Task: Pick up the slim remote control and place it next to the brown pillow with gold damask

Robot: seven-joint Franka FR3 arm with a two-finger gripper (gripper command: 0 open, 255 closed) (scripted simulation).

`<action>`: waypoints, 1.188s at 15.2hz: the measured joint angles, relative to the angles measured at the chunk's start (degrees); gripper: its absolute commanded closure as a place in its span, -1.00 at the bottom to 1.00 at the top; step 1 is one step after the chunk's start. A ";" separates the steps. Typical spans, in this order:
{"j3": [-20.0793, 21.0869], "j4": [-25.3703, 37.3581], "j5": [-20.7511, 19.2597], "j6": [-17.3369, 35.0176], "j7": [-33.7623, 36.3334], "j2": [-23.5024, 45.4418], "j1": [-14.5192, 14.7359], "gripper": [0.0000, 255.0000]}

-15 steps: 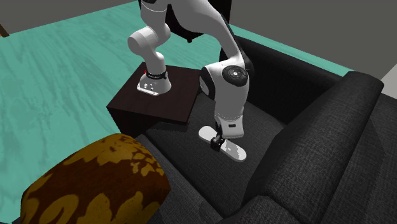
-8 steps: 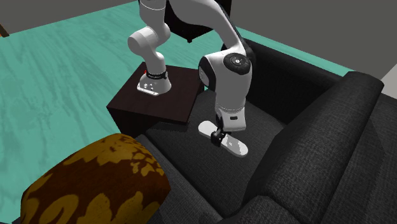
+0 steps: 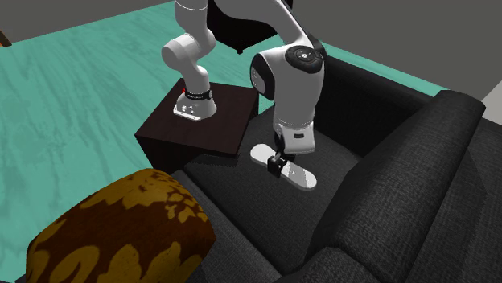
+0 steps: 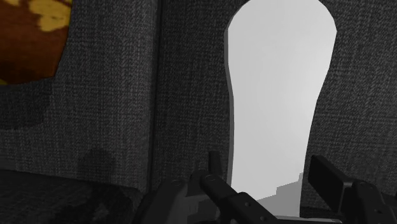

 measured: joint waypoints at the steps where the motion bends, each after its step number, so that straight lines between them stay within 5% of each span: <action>1: -0.03 0.54 -0.13 -0.71 0.16 -0.21 0.05 1.00; 6: -0.52 0.81 -1.30 -3.28 0.51 -2.71 0.29 1.00; 18: -2.74 -28.01 -13.82 2.12 3.38 -28.61 -0.25 1.00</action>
